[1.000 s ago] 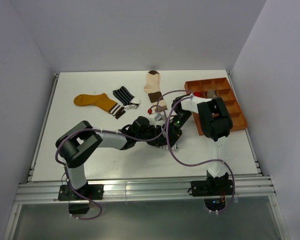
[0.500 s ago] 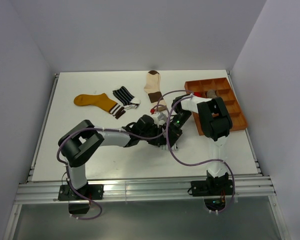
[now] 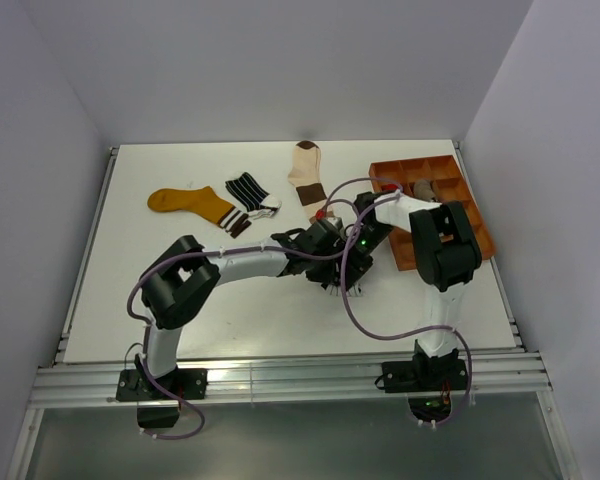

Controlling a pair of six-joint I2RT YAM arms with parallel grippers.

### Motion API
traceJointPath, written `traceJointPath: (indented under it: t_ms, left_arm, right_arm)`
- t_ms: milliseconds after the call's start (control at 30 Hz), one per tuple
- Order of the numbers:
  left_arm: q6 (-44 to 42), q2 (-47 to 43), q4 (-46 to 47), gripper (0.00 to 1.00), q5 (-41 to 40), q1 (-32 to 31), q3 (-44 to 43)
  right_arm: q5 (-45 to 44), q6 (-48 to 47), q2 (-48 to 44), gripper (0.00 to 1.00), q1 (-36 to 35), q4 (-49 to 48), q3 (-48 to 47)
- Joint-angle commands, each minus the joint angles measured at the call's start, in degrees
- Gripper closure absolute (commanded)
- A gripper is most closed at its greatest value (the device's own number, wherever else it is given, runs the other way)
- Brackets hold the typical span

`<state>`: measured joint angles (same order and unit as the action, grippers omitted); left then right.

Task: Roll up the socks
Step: Roll the sock at the center of the board.

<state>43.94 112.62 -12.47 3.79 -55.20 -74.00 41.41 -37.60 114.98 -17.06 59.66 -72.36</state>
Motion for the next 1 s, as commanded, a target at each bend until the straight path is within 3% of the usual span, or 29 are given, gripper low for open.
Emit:
traceJointPath:
  t_ms: [0,133,333,767,967]
  left_arm:
    - [1.85,4.10,-12.75,0.99,-3.53,-1.22,-2.64]
    - [2.46,5.33,-15.12,1.00,-3.53,-1.23,-4.49]
    - [2.55,6.47,-15.92,1.00,-5.11,-1.23,-5.02]
    - [3.08,6.91,-14.25,1.00,-4.32,-1.31,-3.87]
    - [2.82,7.61,-15.56,1.00,-2.65,-1.31,-5.63]
  right_arm:
    - [-5.11,-2.56,-4.75,0.52,0.01,-11.84,3.00]
    - [-4.41,-3.09,-8.01,0.45,0.97,-13.60,5.47]
    - [-3.18,-2.83,-11.44,0.42,3.43,-14.13,6.96]
    - [-0.98,1.66,-11.00,0.41,10.37,-15.10,7.23]
    - [3.94,-1.32,-14.86,0.41,14.07,-14.49,8.20]
